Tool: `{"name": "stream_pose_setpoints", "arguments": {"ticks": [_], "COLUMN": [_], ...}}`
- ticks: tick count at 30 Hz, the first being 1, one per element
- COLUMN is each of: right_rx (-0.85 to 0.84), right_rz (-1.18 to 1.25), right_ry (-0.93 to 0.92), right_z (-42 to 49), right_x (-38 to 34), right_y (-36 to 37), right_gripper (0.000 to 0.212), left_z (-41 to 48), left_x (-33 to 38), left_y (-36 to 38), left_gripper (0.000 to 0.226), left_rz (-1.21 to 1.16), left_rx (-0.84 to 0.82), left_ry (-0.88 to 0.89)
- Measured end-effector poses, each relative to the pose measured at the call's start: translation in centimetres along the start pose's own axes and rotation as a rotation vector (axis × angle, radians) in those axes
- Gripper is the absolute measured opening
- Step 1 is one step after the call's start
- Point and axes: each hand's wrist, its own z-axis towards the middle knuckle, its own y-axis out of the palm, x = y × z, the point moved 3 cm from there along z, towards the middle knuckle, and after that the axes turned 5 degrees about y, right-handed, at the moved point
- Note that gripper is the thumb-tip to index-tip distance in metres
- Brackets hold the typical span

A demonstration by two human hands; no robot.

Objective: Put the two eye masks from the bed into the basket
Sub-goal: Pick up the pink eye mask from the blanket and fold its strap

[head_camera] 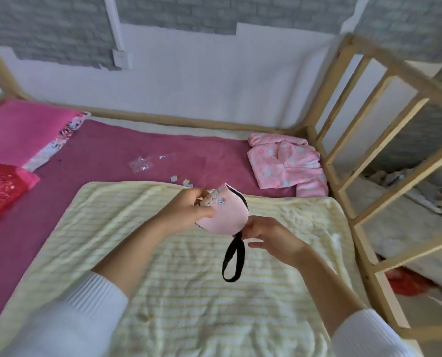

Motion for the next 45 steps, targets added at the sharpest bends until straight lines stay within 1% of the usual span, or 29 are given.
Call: {"name": "stream_pose_setpoints", "arguments": {"ticks": [4,6,8,10,12,14,16,17,19,20,21,23,24,25,27,29,31,32,34,35,36,37,38,40,41,42,43,44,45], "right_rx": [0.167,0.21,0.25,0.315,0.416,0.515,0.609,0.653,0.685,0.628,0.511,0.184,0.049,-0.045,-0.147,-0.217,-0.273,-0.297,-0.321,-0.28,-0.179,-0.012,0.199,0.605,0.75,0.839,0.882,0.874,0.797], "right_rz": [-0.134,-0.106,-0.089,-0.145,-0.364,-0.657,-0.826,-0.813,-0.585,-0.412,-0.201,0.267,0.452,0.566,0.661,0.665,0.664,0.674,0.69,0.648,0.559,0.42,0.225,-0.344,-0.682,-0.974,-1.194,-1.34,-1.421], "right_ry": [-0.161,-0.235,-0.277,-0.31,-0.374,-0.454,-0.559,-0.6,-0.614,-0.583,-0.531,-0.374,-0.306,-0.264,-0.269,-0.338,-0.43,-0.472,-0.544,-0.57,-0.577,-0.556,-0.534,-0.559,-0.526,-0.463,-0.389,-0.319,-0.24], "right_z": [-1.4,-1.8,-2.1,-2.4,-2.5,-2.6,-2.9,-3.2,-3.7,-3.9,-4.1,-4.2,-4.3,-4.5,-4.8,-5.5,-6.1,-6.3,-6.3,-6.0,-5.5,-4.9,-4.4,-4.0,-3.7,-3.5,-3.2,-2.9,-2.8], "right_x": [-1.2,-1.8,-2.2,-2.5,-2.8,-3.3,-3.9,-4.2,-4.8,-5.0,-5.3,-5.7,-6.0,-6.3,-7.0,-8.0,-9.1,-9.7,-10.4,-10.7,-10.8,-10.8,-10.9,-11.4,-11.4,-11.3,-11.1,-10.8,-10.6], "right_y": [1.2,1.5,1.7,1.8,1.7,1.7,1.9,2.1,2.0,1.8,1.8,2.4,2.8,3.3,3.9,3.9,3.5,3.3,3.1,3.2,3.2,3.3,3.1,2.2,1.8,1.4,0.9,0.6,0.3], "right_gripper": [0.019,0.01,0.014,0.02,0.035,0.033,0.029,0.027,0.028,0.035,0.042,0.044,0.044,0.044,0.044,0.037,0.022,0.021,0.036,0.044,0.051,0.056,0.058,0.046,0.038,0.035,0.037,0.038,0.037], "left_z": [-1.4,-1.8,-2.2,-2.5,-2.7,-2.8,-2.8,-2.8,-2.8,-2.8,-2.7,-2.6,-2.5,-2.4,-2.1,-2.1,-2.4,-2.5,-2.8,-2.9,-2.9,-2.9,-3.0,-3.3,-3.4,-3.5,-3.6,-3.6,-3.6], "left_x": [1.8,2.1,2.2,2.2,2.0,1.9,1.8,1.7,1.4,1.2,1.1,1.0,1.1,1.2,1.2,0.9,0.5,0.3,0.2,0.3,0.3,0.4,0.6,0.6,0.6,0.4,0.4,0.1,-0.1], "left_y": [-1.5,-2.1,-2.6,-3.0,-3.3,-3.5,-3.7,-3.8,-4.1,-4.2,-4.2,-4.1,-3.9,-3.7,-3.5,-3.9,-4.2,-4.2,-3.8,-3.6,-3.3,-3.1,-2.9,-2.6,-2.7,-2.9,-3.1,-3.4,-3.7], "left_gripper": [0.016,0.023,0.028,0.025,0.023,0.023,0.021,0.021,0.025,0.026,0.024,0.02,0.018,0.017,0.008,0.017,0.016,0.018,0.023,0.022,0.017,0.013,0.017,0.023,0.021,0.02,0.019,0.018,0.015], "left_rz": [-0.045,-0.08,-0.102,-0.106,-0.096,-0.083,-0.086,-0.098,-0.125,-0.135,-0.142,-0.157,-0.159,-0.159,-0.176,-0.186,-0.198,-0.196,-0.178,-0.167,-0.164,-0.164,-0.161,-0.153,-0.159,-0.173,-0.184,-0.191,-0.185], "left_rx": [0.109,0.161,0.2,0.222,0.242,0.278,0.332,0.365,0.423,0.443,0.456,0.453,0.441,0.434,0.454,0.499,0.521,0.51,0.479,0.464,0.444,0.422,0.403,0.397,0.411,0.427,0.447,0.463,0.477], "left_ry": [-0.012,-0.026,-0.042,-0.05,-0.058,-0.06,-0.065,-0.066,-0.064,-0.062,-0.062,-0.062,-0.053,-0.035,-0.01,-0.012,-0.008,0.008,0.053,0.078,0.103,0.126,0.154,0.182,0.189,0.193,0.201,0.201,0.195]}}
